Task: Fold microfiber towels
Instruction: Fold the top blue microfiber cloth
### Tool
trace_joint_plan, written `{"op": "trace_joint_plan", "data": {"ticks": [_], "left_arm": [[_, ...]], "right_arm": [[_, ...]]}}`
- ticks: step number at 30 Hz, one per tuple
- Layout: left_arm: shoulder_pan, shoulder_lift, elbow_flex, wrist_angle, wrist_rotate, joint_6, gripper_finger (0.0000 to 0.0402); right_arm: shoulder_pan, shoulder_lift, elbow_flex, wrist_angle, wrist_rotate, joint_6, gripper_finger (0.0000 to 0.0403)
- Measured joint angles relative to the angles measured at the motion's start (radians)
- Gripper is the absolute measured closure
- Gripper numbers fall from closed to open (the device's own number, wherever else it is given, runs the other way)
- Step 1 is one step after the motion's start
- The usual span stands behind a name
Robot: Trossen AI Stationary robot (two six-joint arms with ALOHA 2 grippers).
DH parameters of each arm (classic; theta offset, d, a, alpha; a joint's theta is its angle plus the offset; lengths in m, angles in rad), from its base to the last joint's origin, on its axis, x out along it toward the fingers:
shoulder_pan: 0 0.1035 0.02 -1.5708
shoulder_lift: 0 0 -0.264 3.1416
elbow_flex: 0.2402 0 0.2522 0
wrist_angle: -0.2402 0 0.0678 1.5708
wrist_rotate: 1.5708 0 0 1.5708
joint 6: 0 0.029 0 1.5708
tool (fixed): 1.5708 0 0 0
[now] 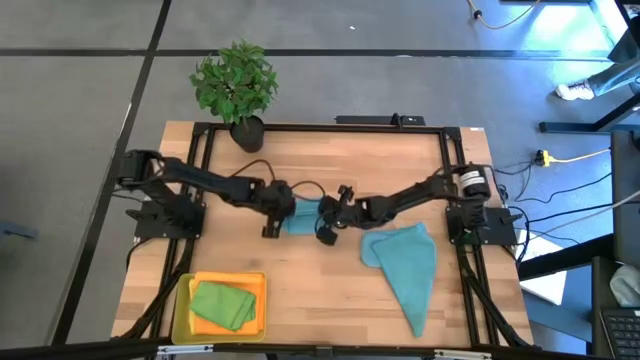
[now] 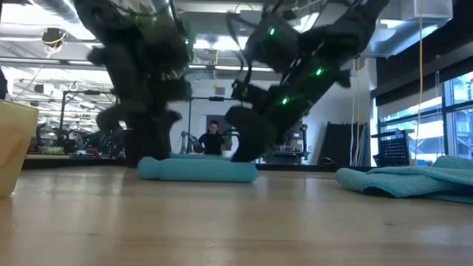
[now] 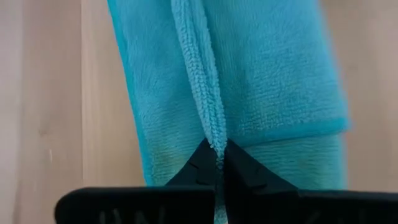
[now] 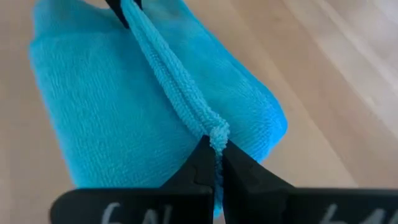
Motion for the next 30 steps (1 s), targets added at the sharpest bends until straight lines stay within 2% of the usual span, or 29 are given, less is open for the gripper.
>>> {"op": "trace_joint_plan", "data": {"ticks": [8,12,14,17,20,24,27,30], "left_arm": [[0.107,0.086,0.003,0.049,0.023,0.044,0.0401],[0.115,0.077,0.001,0.050,0.034,0.044,0.0401],[0.105,0.075,0.000,0.046,0.078,0.039,0.0401],[0.055,0.075,0.000,0.024,0.163,0.018,0.0401],[-0.020,0.071,0.000,-0.006,0.192,0.006,0.0401],[-0.126,0.035,0.004,-0.015,0.312,-0.018,0.0401],[-0.199,-0.032,0.015,-0.030,0.289,-0.036,0.0401],[-0.246,-0.098,0.018,-0.050,0.215,-0.040,0.0401]], "right_arm": [[-0.061,0.051,0.000,0.048,0.041,-0.023,0.0398],[-0.056,0.051,0.000,0.048,0.031,-0.026,0.0398],[-0.047,0.051,0.000,0.041,-0.002,-0.021,0.0398],[-0.010,0.050,0.001,0.020,-0.072,0.013,0.0398],[0.055,0.046,0.005,0.011,-0.149,0.033,0.0398],[0.138,0.027,0.040,0.001,-0.250,0.029,0.0398],[0.185,-0.013,0.071,-0.042,-0.254,0.013,0.0398],[0.209,-0.042,0.101,-0.083,-0.209,0.000,0.0398]]}}
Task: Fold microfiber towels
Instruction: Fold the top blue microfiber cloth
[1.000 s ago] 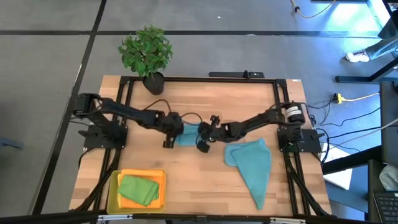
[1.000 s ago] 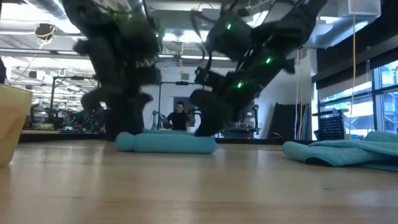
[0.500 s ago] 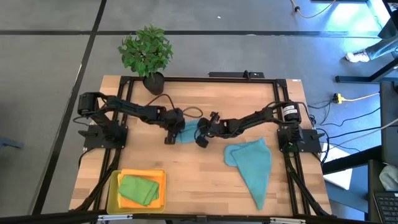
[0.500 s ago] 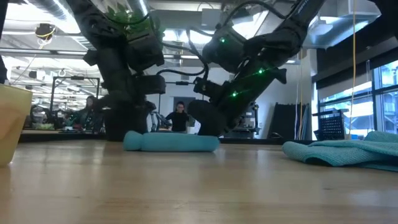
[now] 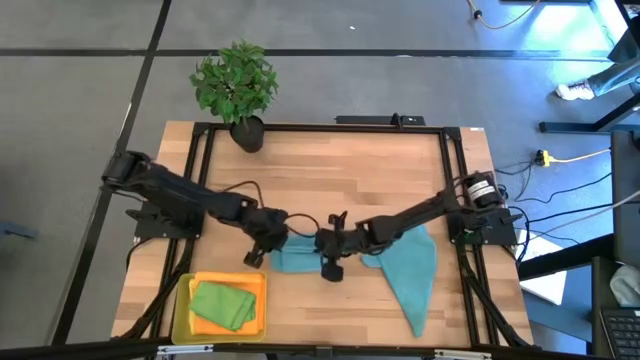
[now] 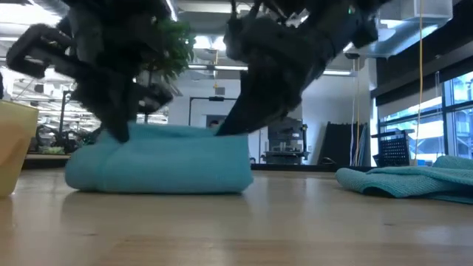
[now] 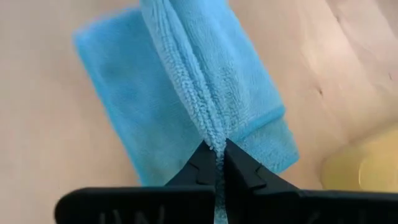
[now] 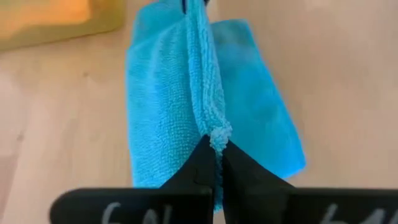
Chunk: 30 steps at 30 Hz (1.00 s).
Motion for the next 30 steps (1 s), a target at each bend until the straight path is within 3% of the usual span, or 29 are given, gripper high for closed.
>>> {"op": "trace_joint_plan", "data": {"ticks": [4,8,12,20,23,30], "left_arm": [[-0.013,-0.064,0.001,-0.018,-0.112,-0.001,0.0401],[0.044,-0.060,-0.001,-0.029,-0.204,-0.002,0.0401],[0.153,0.017,-0.021,-0.005,-0.207,0.014,0.0401],[0.337,0.177,-0.018,0.048,-0.172,0.036,0.0401],[0.360,0.182,-0.019,0.067,-0.141,0.031,0.0397],[0.355,0.136,-0.026,0.050,-0.165,0.023,0.0371]], "right_arm": [[0.001,-0.007,0.016,-0.052,0.108,0.012,0.0398],[-0.055,-0.008,-0.019,-0.059,0.167,0.089,0.0398],[-0.118,0.005,-0.071,0.015,0.234,0.125,0.0398],[-0.242,0.105,-0.102,0.179,0.182,0.111,0.0392],[-0.247,0.107,-0.103,0.187,0.200,0.072,0.0368],[-0.219,0.065,-0.106,0.142,0.302,0.003,0.0268]]}}
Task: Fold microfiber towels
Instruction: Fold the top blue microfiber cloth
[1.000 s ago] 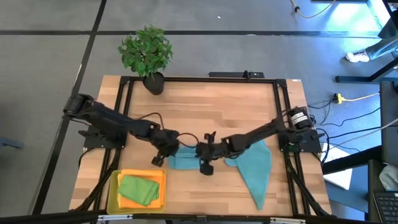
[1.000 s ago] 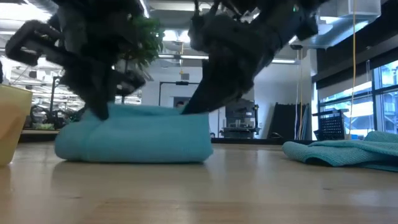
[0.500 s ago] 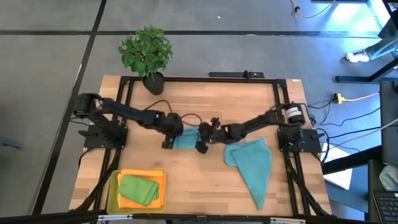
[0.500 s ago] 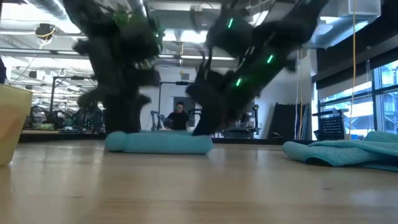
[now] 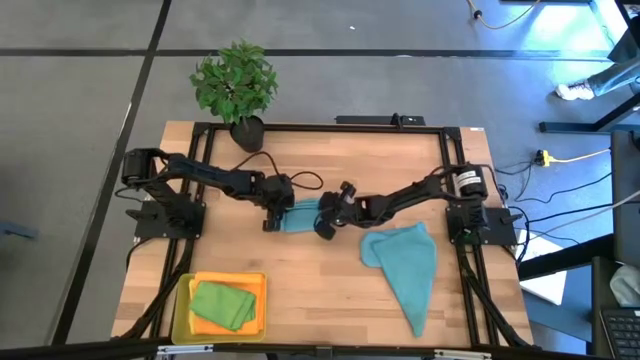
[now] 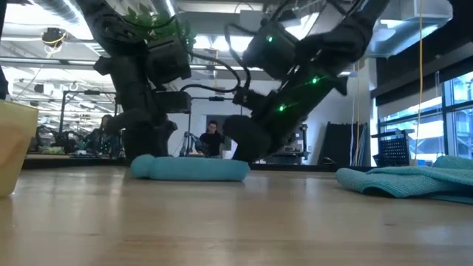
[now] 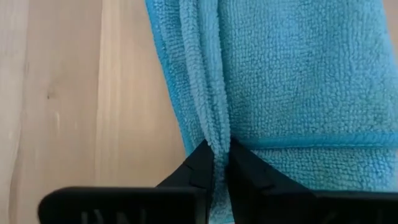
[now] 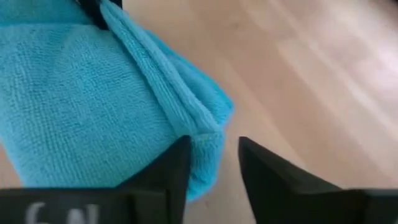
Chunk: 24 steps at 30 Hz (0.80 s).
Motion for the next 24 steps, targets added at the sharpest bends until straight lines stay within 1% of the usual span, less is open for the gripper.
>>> {"op": "trace_joint_plan", "data": {"ticks": [4,6,8,14,18,24], "left_arm": [[0.000,0.000,0.001,-0.003,0.005,-0.017,0.0358],[-0.004,0.000,0.001,-0.003,0.021,-0.016,0.0352],[-0.011,0.000,0.002,-0.003,0.019,-0.009,0.0347],[-0.011,-0.020,0.001,-0.012,-0.019,-0.012,0.0331],[-0.011,-0.070,0.001,-0.036,-0.028,-0.015,0.0319],[-0.011,-0.171,0.001,-0.085,-0.113,-0.016,0.0307]], "right_arm": [[0.029,-0.051,0.000,-0.070,0.110,-0.003,0.0228],[0.043,-0.076,0.000,-0.087,0.183,-0.005,0.0221],[0.053,-0.093,0.000,-0.093,0.227,-0.016,0.0218],[0.055,-0.099,0.001,-0.088,0.231,-0.028,0.0218],[0.057,-0.099,0.001,-0.088,0.227,-0.029,0.0217],[0.068,-0.099,0.002,-0.078,0.224,-0.039,0.0217]]}}
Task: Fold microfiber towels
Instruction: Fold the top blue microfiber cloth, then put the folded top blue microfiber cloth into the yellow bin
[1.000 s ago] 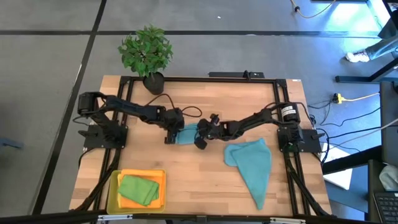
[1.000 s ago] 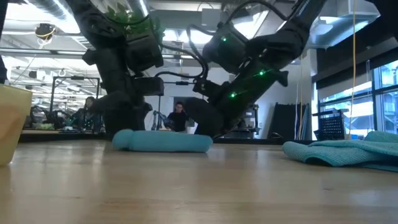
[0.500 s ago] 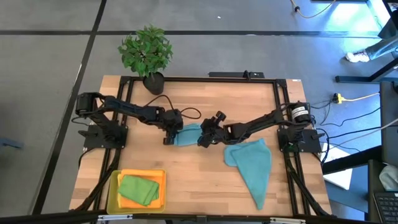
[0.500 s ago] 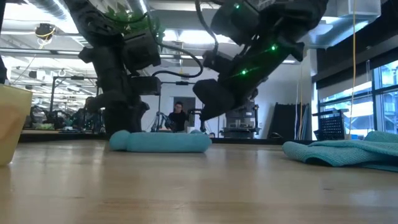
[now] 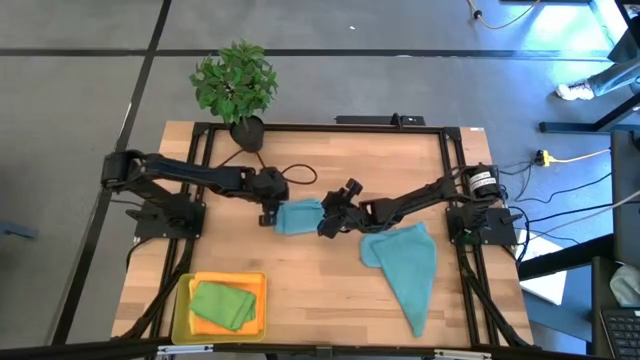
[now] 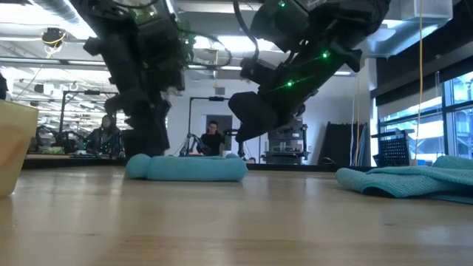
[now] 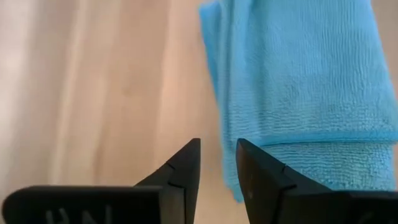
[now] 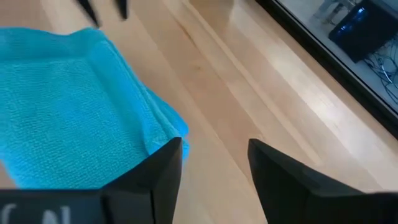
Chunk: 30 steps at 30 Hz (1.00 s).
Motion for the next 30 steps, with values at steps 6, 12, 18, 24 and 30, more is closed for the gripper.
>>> {"op": "trace_joint_plan", "data": {"ticks": [6,12,18,24,30], "left_arm": [[-0.011,-0.052,-0.005,0.050,0.034,-0.044,0.0307],[-0.099,-0.030,-0.089,0.239,0.077,-0.033,0.0311],[-0.129,-0.028,-0.159,0.380,0.020,-0.053,0.0312],[-0.075,0.004,-0.200,0.459,-0.016,-0.033,0.0312],[-0.020,0.085,-0.201,0.476,-0.017,-0.029,0.0312]], "right_arm": [[0.014,0.000,0.000,0.078,-0.090,-0.048,0.0225],[0.001,0.013,0.002,0.150,-0.210,-0.068,0.0288],[-0.047,0.050,0.002,0.152,-0.267,-0.070,0.0392],[-0.117,0.096,0.002,0.163,-0.318,-0.012,0.0393],[-0.144,0.121,0.002,0.161,-0.333,-0.008,0.0394]]}}
